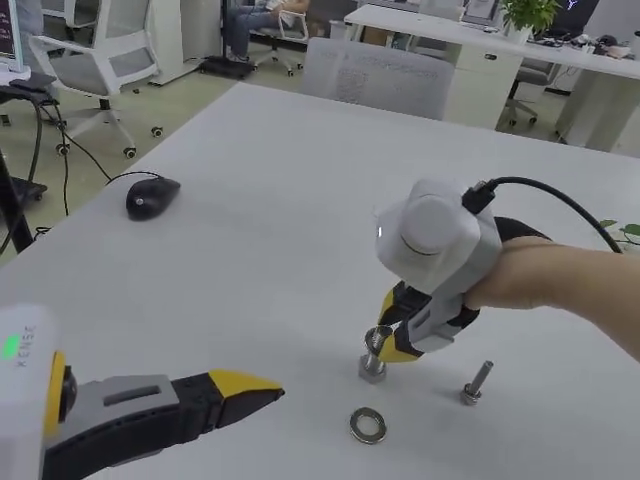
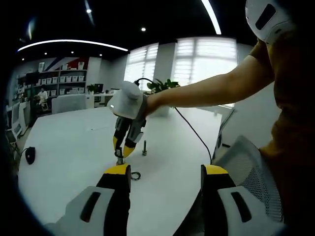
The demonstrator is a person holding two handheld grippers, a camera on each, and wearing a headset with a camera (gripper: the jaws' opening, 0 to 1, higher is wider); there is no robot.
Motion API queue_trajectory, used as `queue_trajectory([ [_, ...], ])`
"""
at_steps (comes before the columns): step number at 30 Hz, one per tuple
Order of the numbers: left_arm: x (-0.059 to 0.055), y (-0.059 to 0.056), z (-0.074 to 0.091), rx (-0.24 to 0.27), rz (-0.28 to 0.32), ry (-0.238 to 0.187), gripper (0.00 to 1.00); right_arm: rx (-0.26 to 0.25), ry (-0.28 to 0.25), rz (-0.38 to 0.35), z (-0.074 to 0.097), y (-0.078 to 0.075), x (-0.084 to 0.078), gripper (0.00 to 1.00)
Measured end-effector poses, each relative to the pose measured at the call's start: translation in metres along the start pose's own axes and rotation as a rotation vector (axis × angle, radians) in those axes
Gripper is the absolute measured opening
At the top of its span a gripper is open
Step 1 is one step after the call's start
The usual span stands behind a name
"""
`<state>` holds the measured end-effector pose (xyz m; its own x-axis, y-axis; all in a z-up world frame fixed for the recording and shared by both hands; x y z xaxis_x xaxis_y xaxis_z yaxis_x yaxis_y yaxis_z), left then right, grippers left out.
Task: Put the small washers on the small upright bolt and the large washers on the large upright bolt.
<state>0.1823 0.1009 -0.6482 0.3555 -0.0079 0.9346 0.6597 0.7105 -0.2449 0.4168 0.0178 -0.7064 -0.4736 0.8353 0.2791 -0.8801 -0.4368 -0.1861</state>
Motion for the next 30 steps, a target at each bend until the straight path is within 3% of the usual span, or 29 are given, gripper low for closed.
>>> queue_trajectory([
  [11, 0.000, 0.002, -0.001, 0.000, 0.003, 0.003, 0.57, 0.005, 0.002, -0.025, -0.020, 0.002, -0.010, 0.23],
  [30, 0.001, 0.004, -0.001, 0.005, 0.006, -0.001, 0.57, -0.013, -0.003, -0.034, -0.030, 0.006, -0.020, 0.24],
])
Point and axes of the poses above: the centre of the closed fingertips' face, and the gripper's own axes: z roughly backward along the fingers, y roughly to its left, x roughly out of its top, the point moved 8 cm from there along z, roughly backward along the fingers, and after that the axes turned 6 degrees about z, right-handed, at the moved point
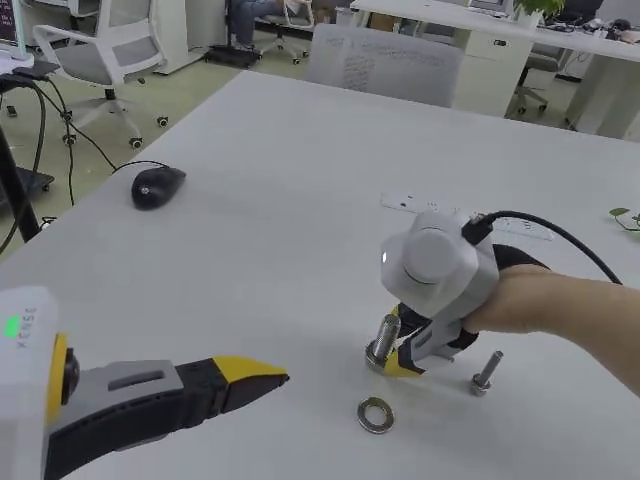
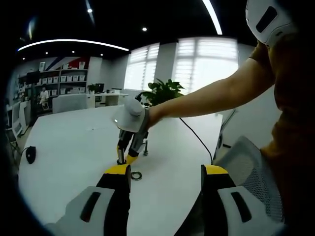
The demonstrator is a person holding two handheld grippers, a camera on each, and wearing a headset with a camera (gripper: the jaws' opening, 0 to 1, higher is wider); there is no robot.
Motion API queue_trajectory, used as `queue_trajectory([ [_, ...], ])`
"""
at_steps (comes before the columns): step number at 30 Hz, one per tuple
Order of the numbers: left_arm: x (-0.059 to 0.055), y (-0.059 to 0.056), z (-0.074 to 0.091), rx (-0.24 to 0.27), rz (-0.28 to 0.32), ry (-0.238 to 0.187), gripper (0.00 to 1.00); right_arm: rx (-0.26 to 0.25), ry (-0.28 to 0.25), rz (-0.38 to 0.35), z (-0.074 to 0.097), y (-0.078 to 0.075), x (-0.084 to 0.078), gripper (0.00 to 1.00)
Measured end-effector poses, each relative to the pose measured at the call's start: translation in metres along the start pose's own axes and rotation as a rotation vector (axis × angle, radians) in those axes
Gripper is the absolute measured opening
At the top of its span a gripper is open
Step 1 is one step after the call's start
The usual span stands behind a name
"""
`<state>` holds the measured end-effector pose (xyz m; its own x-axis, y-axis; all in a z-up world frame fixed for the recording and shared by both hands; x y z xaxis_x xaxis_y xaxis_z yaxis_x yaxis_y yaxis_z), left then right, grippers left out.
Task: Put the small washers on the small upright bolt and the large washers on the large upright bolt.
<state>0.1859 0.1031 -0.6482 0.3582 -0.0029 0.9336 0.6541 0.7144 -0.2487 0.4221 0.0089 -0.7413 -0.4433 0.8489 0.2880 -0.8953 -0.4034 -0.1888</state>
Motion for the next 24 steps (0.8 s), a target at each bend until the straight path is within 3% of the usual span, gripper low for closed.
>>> queue_trajectory([
  [7, 0.002, -0.002, -0.001, -0.004, -0.008, -0.003, 0.57, -0.011, -0.005, -0.047, 0.015, 0.003, -0.009, 0.24],
  [13, 0.002, -0.005, -0.003, -0.012, -0.016, 0.001, 0.57, -0.016, -0.005, -0.048, 0.024, 0.015, -0.012, 0.24],
  [24, 0.002, -0.011, 0.000, -0.023, -0.030, -0.005, 0.57, -0.003, -0.039, -0.043, 0.027, 0.043, 0.002, 0.23],
])
Point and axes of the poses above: the centre of the closed fingertips' face, and the gripper's own axes: z roughly backward along the fingers, y roughly to its left, x roughly out of its top, the point moved 8 cm from there along z, roughly backward along the fingers, and after that the axes turned 6 degrees about z, right-handed, at the moved point
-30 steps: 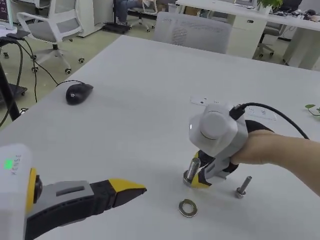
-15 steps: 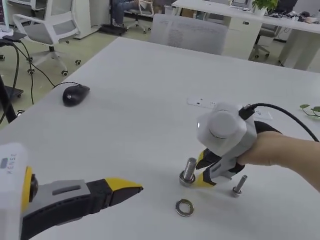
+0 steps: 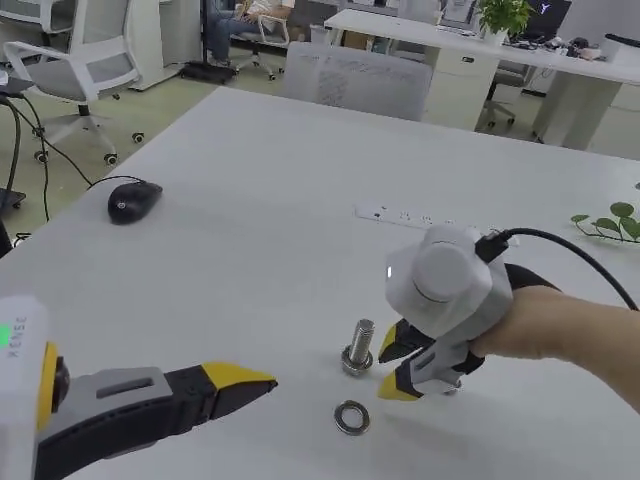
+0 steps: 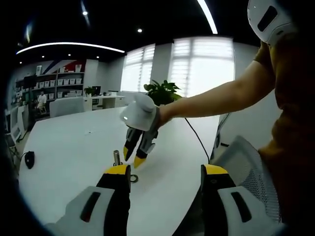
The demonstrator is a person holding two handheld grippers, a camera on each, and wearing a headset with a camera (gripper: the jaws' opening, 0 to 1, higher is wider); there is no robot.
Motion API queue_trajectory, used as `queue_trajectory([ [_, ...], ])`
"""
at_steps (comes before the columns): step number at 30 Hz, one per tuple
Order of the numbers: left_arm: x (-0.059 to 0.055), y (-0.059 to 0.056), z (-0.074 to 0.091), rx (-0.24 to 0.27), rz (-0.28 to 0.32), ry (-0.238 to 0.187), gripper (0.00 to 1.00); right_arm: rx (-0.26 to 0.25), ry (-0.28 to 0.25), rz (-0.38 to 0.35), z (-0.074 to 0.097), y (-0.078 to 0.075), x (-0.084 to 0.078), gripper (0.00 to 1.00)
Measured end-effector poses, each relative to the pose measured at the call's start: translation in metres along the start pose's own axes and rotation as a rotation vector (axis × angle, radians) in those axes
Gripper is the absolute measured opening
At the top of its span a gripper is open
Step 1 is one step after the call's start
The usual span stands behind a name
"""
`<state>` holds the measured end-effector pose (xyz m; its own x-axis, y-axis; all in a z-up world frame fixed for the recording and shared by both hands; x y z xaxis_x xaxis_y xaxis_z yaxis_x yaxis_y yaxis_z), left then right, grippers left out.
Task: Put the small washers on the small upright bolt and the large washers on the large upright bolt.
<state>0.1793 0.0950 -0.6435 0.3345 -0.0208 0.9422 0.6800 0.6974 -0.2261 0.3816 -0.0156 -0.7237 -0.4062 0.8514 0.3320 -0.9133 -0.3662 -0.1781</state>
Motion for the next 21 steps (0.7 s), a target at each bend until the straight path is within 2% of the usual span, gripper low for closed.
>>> queue_trajectory([
  [6, -0.001, -0.001, 0.004, 0.010, -0.006, -0.006, 0.57, 0.047, -0.011, 0.017, -0.009, 0.013, 0.008, 0.24],
  [21, 0.001, -0.001, 0.010, 0.030, -0.003, -0.021, 0.57, 0.085, -0.007, 0.012, -0.027, 0.017, 0.013, 0.29],
])
Point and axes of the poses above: the centre of the closed fingertips' face, and the gripper's own axes: z roughly backward along the fingers, y roughly to its left, x roughly out of its top, the point moved 8 cm from there along z, roughly backward along the fingers, and after that the axes turned 6 degrees about z, right-handed, at the moved point
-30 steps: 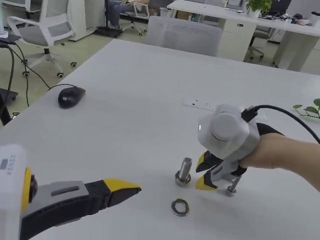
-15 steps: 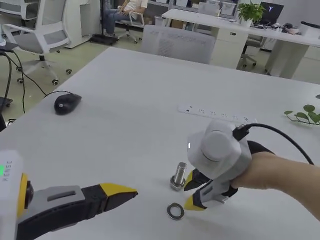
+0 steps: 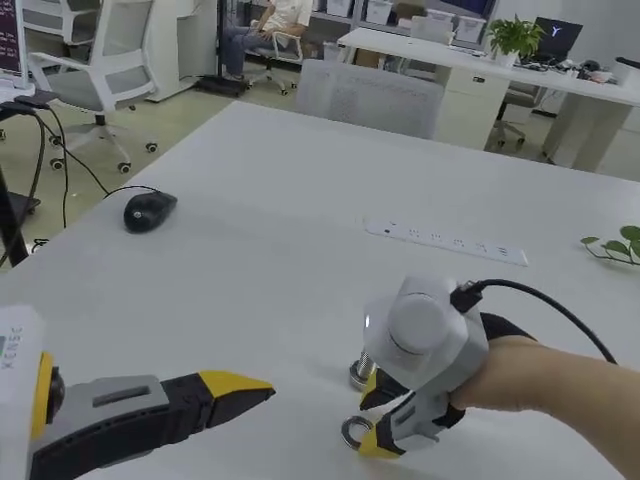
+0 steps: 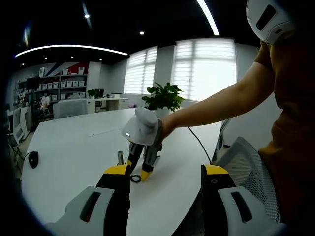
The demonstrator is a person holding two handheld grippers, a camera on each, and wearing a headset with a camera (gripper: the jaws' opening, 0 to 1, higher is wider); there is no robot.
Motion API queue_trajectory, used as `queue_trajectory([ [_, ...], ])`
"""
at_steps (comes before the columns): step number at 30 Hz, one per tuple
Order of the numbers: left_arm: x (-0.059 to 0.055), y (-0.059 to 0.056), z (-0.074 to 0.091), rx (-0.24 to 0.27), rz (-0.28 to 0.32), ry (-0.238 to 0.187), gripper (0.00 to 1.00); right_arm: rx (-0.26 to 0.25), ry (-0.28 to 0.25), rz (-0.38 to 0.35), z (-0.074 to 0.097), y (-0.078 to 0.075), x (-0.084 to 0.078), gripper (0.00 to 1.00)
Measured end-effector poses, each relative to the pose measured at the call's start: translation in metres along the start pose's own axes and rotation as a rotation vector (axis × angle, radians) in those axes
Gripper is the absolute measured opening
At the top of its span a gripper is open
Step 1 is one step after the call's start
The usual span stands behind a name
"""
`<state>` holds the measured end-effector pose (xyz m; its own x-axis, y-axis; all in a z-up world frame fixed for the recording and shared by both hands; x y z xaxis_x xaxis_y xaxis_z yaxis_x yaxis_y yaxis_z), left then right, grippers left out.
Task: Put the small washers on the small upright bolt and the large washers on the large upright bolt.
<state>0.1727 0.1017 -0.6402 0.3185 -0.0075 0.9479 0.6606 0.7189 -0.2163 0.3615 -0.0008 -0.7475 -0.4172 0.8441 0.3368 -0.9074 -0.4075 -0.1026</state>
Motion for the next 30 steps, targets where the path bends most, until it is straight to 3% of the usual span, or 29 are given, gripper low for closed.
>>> queue_trajectory([
  [13, 0.0007, 0.0007, -0.0013, 0.000, 0.001, 0.001, 0.57, 0.043, -0.023, -0.060, -0.0042, -0.0008, -0.0036, 0.31],
  [30, -0.0010, -0.0002, -0.0006, 0.001, 0.002, 0.011, 0.57, 0.012, -0.017, -0.054, -0.0019, -0.0020, -0.0025, 0.22],
])
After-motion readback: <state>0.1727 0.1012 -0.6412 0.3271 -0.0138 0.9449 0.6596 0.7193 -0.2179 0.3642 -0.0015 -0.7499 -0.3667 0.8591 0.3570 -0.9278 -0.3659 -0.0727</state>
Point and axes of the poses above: the centre of the closed fingertips' face, and the gripper's own axes: z roughly backward along the fingers, y roughly to its left, x roughly out of its top, the point moved 8 cm from there along z, roughly backward along the fingers, and after that the axes turned 6 degrees about z, right-handed, at the moved point
